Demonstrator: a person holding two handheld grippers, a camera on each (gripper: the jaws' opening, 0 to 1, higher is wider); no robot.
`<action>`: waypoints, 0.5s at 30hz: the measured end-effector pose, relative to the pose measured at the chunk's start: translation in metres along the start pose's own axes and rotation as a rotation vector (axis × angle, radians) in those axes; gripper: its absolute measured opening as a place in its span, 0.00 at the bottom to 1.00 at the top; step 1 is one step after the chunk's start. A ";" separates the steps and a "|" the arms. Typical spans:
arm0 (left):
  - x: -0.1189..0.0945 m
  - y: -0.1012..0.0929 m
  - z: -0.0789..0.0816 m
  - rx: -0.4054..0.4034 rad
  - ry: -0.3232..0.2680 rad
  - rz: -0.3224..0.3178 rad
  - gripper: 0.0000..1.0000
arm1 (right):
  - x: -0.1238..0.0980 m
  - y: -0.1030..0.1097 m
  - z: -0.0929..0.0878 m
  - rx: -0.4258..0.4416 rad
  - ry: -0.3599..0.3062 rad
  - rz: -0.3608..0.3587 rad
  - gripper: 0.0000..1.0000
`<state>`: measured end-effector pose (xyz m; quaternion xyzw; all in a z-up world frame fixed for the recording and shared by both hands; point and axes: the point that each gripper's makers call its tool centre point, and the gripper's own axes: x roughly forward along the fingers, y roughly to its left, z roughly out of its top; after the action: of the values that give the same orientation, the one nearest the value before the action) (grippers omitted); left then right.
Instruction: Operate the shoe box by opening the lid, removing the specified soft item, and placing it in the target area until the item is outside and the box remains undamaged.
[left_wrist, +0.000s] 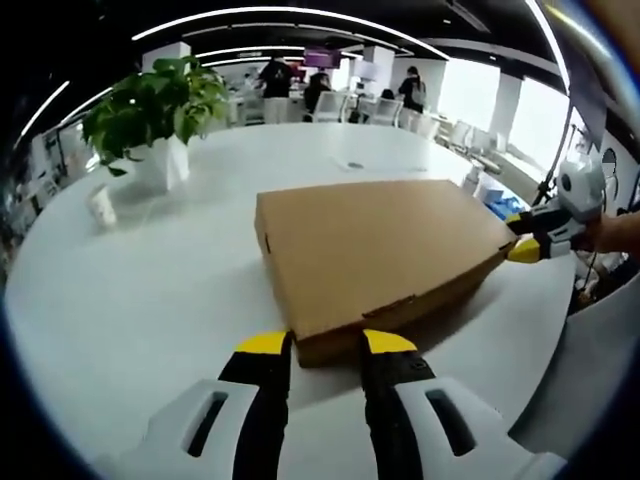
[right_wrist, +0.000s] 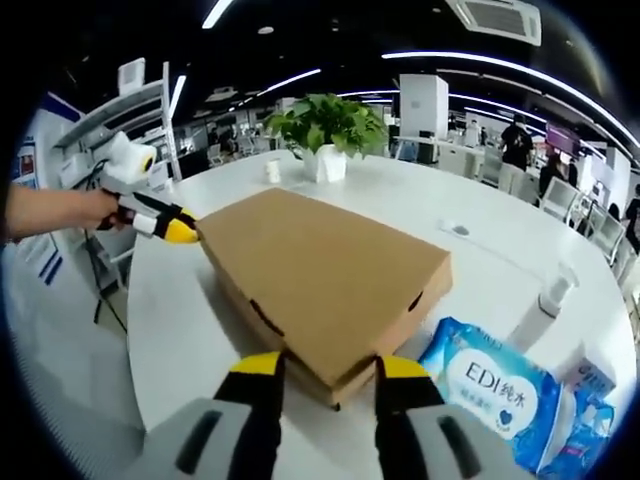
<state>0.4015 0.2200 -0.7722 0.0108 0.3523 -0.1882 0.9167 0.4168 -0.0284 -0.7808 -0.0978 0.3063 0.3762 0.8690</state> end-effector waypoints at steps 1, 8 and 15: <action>0.001 0.001 0.001 -0.001 0.001 0.000 0.26 | 0.001 -0.002 0.001 0.002 0.000 -0.001 0.33; 0.009 0.004 0.009 -0.011 -0.001 0.002 0.27 | 0.008 -0.011 0.008 0.012 -0.002 -0.005 0.34; 0.011 0.005 0.012 -0.023 -0.010 0.007 0.27 | 0.012 -0.017 0.011 0.011 0.001 -0.004 0.34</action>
<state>0.4184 0.2188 -0.7714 0.0006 0.3500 -0.1811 0.9191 0.4403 -0.0281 -0.7804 -0.0939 0.3084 0.3731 0.8700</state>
